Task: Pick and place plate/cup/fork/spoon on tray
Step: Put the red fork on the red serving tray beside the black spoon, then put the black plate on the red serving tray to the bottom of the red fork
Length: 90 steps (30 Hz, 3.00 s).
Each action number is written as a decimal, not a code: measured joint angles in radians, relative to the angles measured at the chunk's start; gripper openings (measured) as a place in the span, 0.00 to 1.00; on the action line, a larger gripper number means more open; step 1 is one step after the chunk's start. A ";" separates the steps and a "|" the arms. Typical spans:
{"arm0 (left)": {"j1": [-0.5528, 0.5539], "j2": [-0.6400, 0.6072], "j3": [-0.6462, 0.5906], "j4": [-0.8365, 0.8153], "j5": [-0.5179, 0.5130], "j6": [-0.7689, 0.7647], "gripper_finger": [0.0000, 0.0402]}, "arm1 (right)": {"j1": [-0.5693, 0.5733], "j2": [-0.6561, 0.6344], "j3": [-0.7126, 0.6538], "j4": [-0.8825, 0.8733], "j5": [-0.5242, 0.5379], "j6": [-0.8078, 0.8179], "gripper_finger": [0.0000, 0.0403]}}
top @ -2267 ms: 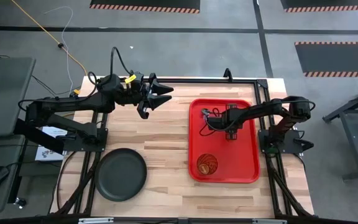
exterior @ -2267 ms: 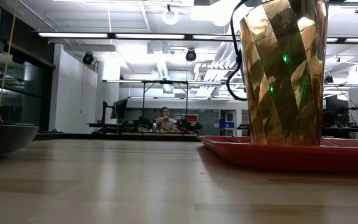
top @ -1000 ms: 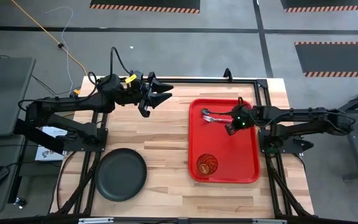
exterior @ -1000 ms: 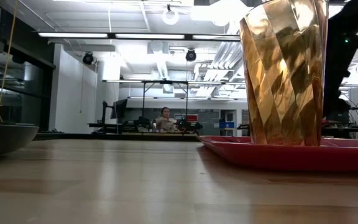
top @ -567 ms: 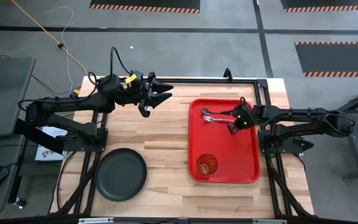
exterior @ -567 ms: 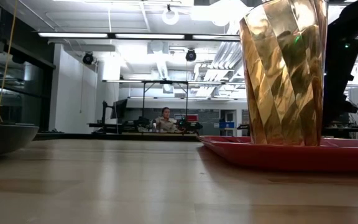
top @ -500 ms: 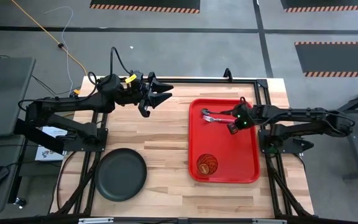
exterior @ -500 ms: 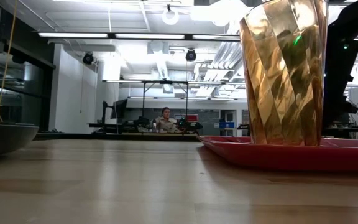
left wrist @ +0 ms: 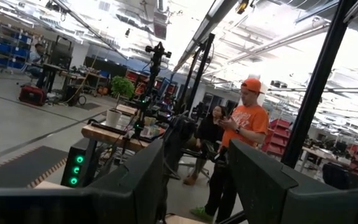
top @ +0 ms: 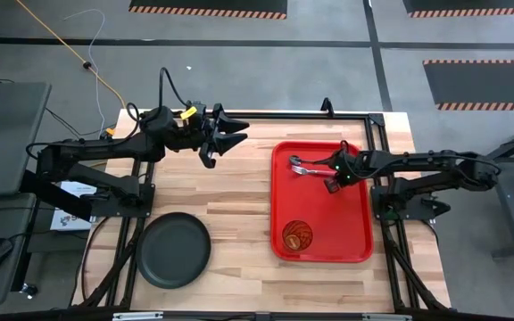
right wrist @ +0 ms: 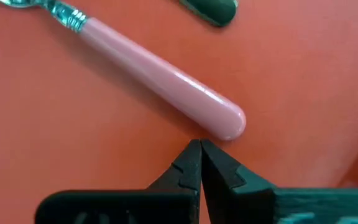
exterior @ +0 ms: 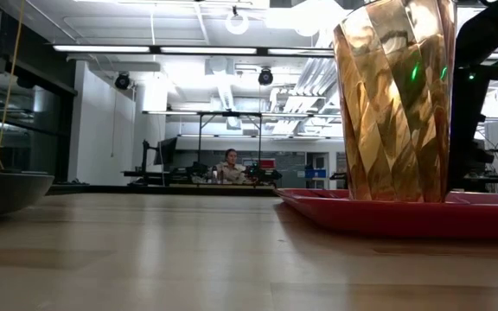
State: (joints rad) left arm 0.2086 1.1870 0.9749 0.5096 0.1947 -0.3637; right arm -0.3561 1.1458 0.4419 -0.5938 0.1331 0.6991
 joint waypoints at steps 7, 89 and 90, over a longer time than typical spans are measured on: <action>0.000 0.000 0.000 -0.019 0.000 0.000 0.42 | 0.000 0.000 0.000 0.009 0.043 0.007 0.00; -0.438 0.088 -0.341 -1.135 -0.104 0.465 0.72 | 0.036 -0.354 0.128 -0.071 0.147 -0.080 0.00; -0.439 0.112 -0.341 -1.139 -0.114 0.466 0.72 | 0.036 -0.354 0.128 -0.071 0.147 -0.083 0.00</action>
State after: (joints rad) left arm -0.2302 1.2990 0.6334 -0.6291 0.0804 0.1020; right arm -0.3199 0.7914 0.5701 -0.6651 0.2806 0.6163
